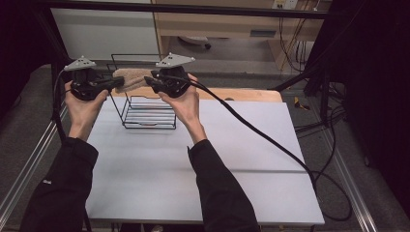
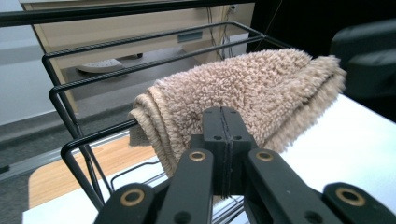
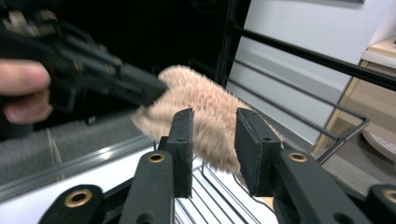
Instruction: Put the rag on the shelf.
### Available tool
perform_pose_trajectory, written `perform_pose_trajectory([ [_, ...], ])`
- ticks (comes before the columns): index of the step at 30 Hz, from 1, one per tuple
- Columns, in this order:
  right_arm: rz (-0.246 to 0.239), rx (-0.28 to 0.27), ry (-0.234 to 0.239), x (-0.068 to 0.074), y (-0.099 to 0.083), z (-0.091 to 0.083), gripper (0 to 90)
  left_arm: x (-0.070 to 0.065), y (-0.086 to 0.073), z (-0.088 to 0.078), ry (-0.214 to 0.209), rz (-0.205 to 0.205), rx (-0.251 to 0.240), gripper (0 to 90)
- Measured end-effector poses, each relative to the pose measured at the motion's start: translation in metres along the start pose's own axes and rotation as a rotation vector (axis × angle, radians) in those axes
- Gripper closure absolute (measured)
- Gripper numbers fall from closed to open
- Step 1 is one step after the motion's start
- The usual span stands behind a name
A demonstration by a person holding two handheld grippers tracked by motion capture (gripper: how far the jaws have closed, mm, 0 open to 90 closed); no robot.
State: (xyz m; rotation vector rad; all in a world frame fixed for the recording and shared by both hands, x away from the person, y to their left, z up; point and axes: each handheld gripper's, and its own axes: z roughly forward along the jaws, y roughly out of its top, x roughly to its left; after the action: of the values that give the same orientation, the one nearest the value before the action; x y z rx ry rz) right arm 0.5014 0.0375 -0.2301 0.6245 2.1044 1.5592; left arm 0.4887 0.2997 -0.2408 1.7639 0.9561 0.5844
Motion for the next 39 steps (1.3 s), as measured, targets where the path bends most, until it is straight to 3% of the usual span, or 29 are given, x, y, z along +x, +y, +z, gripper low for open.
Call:
perform_pose_trajectory([
  [4,0.033,-0.011,0.018,-0.002,0.003,-0.002,75.8,-0.001,-0.002,0.001,0.009,0.014,0.006,89.9],
  [8,0.036,0.063,0.027,-0.001,-0.003,0.003,86.0,-0.002,-0.006,0.003,0.009,0.017,0.004,89.8],
  [12,0.056,0.114,0.011,-0.002,-0.013,0.01,88.7,0.0,-0.011,0.005,0.011,0.014,0.013,89.7],
  [15,0.049,0.137,-0.024,-0.004,-0.017,0.015,88.4,0.002,-0.013,0.008,0.01,0.003,0.01,89.7],
  [19,0.041,0.127,-0.038,-0.005,-0.019,0.019,87.9,0.004,-0.014,0.01,0.008,-0.005,0.002,89.6],
  [27,0.035,0.098,-0.028,-0.003,-0.015,0.013,83.8,0.002,-0.013,0.006,0.001,-0.001,0.0,86.5],
  [39,0.039,0.068,-0.008,0.002,-0.003,-0.015,67.7,-0.01,-0.014,-0.007,0.01,0.003,0.028,60.5],
])
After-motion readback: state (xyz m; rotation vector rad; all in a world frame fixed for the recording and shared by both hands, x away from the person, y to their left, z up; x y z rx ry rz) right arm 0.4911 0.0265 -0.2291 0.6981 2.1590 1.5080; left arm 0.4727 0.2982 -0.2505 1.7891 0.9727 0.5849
